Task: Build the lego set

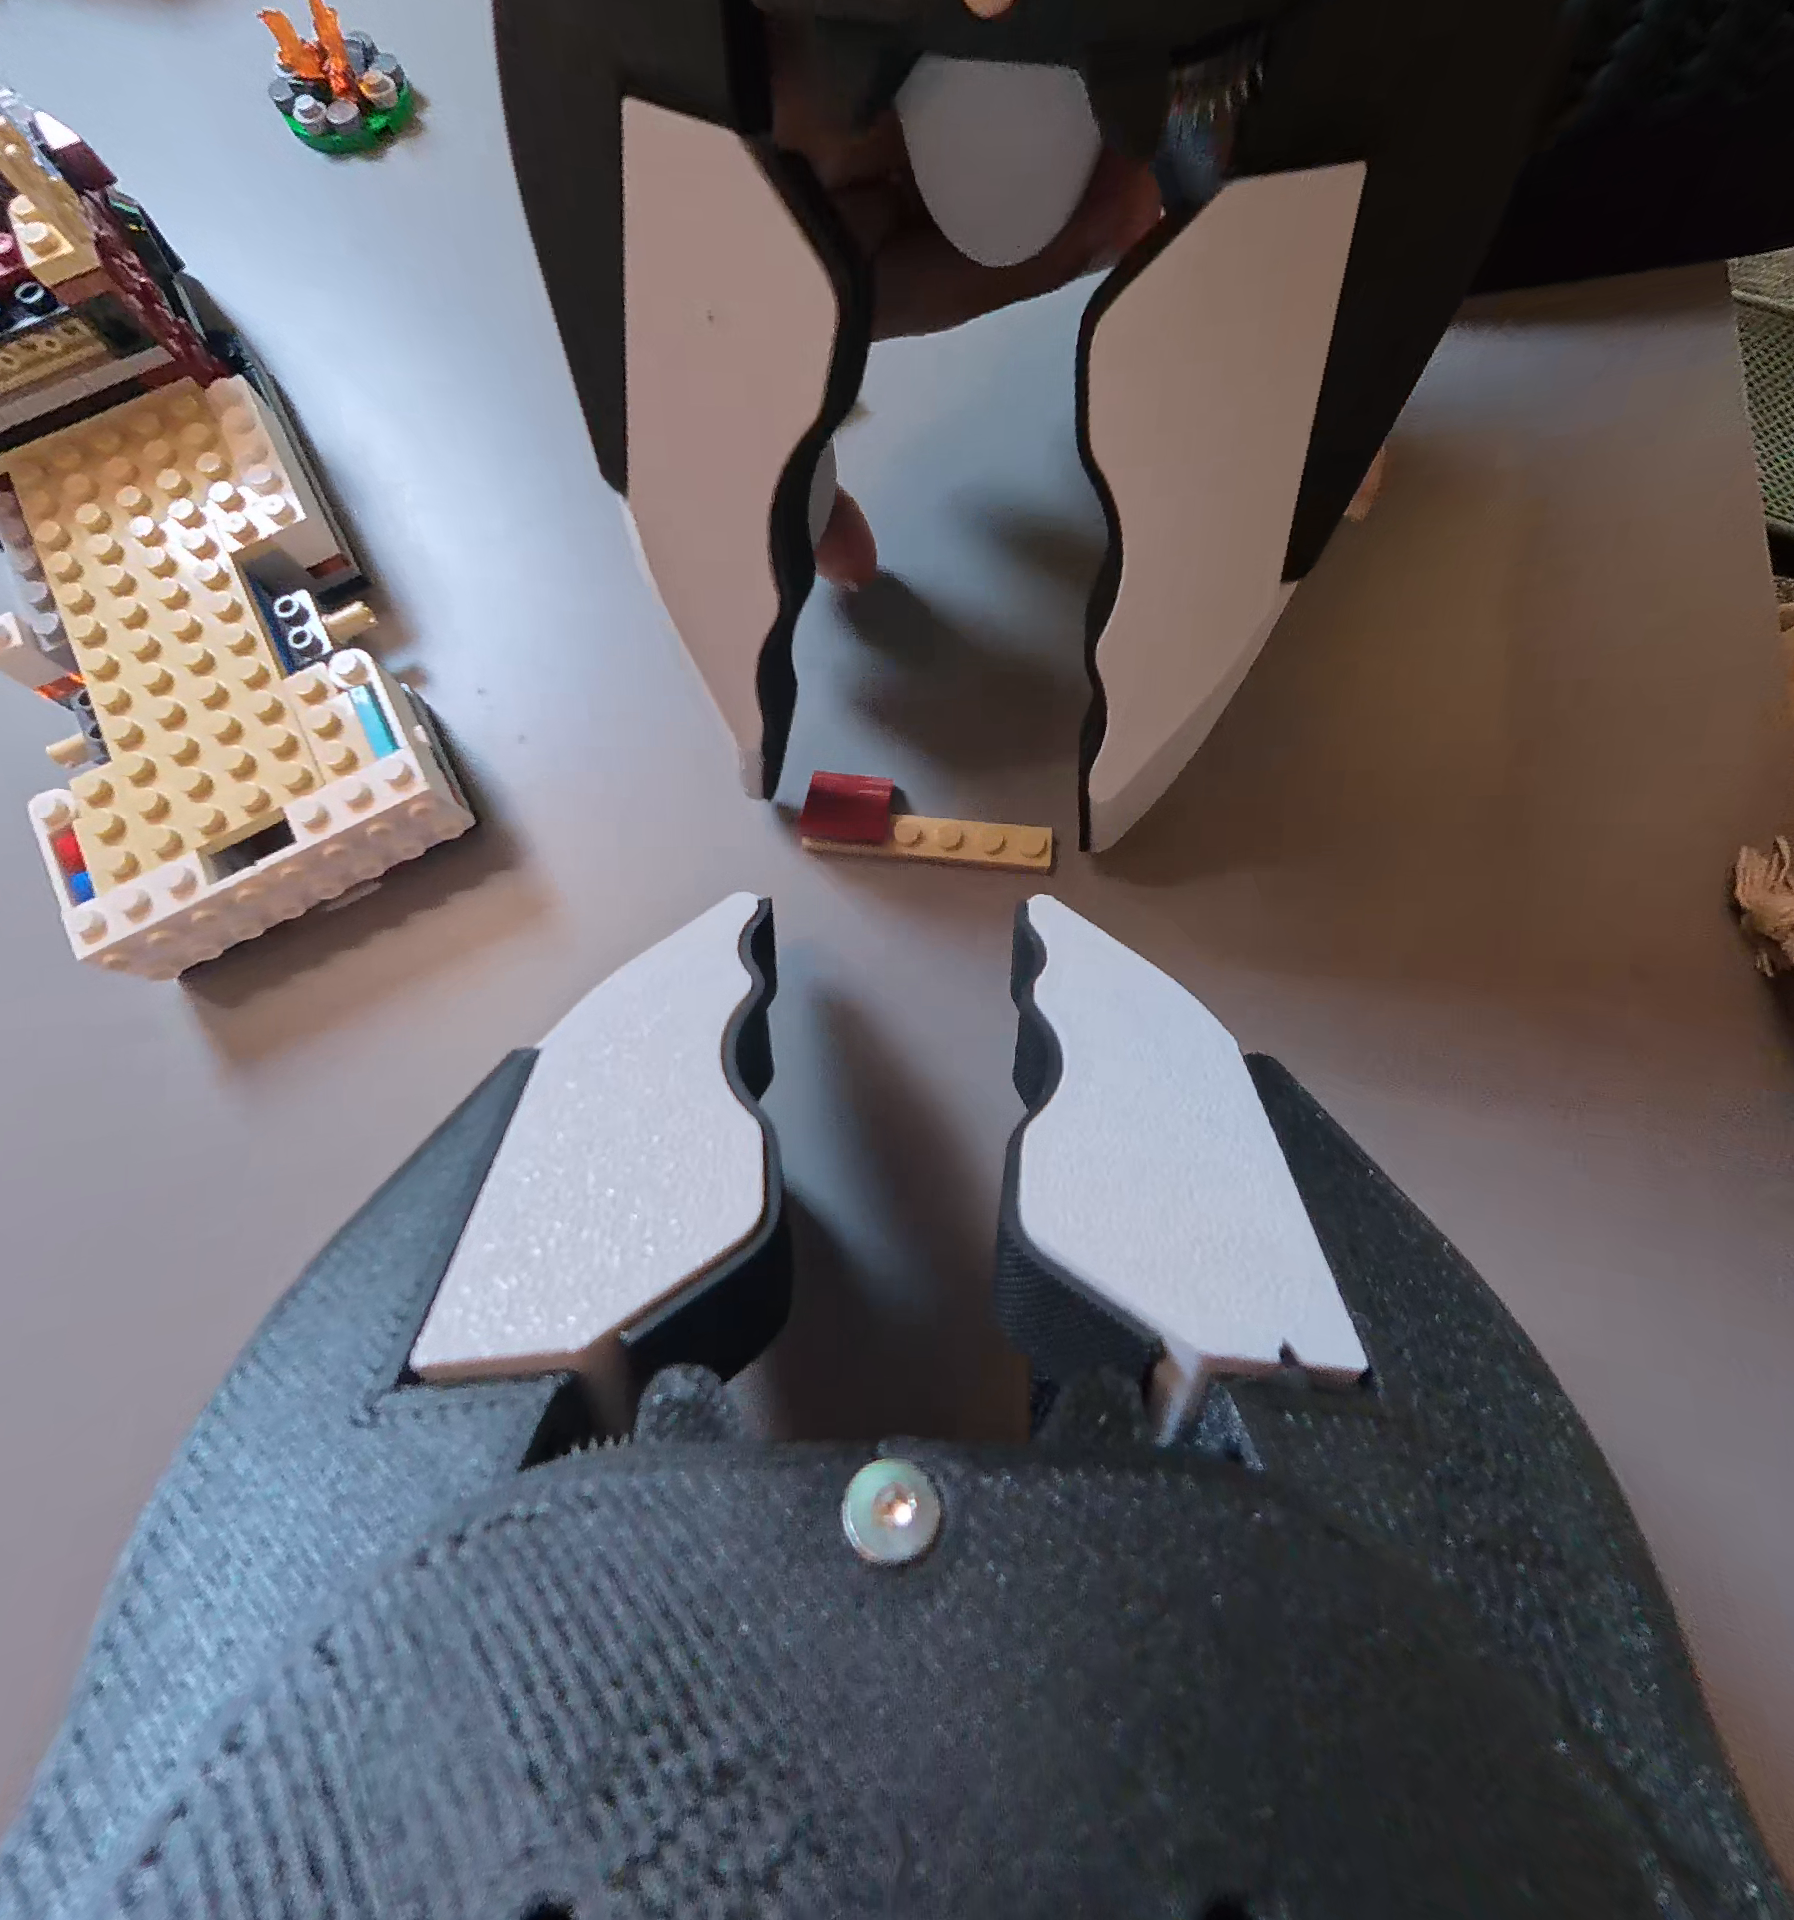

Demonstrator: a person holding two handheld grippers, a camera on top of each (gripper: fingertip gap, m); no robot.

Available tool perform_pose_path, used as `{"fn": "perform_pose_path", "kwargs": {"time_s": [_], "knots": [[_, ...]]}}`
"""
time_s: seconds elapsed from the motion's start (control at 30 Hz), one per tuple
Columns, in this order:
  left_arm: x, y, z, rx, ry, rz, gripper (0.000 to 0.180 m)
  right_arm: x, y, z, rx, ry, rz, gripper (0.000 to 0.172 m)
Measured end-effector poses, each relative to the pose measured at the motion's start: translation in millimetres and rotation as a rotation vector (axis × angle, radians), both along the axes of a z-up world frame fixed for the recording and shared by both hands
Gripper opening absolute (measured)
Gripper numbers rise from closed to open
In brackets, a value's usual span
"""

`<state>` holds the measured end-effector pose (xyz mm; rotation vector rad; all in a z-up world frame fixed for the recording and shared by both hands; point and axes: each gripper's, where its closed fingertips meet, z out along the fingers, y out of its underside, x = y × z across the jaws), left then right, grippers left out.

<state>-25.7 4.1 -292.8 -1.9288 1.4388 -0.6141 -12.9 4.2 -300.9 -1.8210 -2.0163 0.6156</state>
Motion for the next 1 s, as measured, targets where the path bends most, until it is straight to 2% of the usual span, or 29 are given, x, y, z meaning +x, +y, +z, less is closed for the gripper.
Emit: {"fn": "perform_pose_path", "kwargs": {"time_s": [0.37,0.8,1.0], "knots": [[-3.4,2.6,1.8,-0.041,-0.033,0.02,0.041,-3.9,1.2,-1.9,0.001,-0.038,0.044,0.049],[-0.6,9.3,19.0,-0.459,-0.326,0.172,0.036,-5.9,1.6,11.4,0.069,-0.013,0.064,0.049],[-1.9,12.2,18.1,-0.465,-0.328,0.197,0.035,-5.5,1.6,6.8,0.053,-0.028,0.059,0.049]]}}
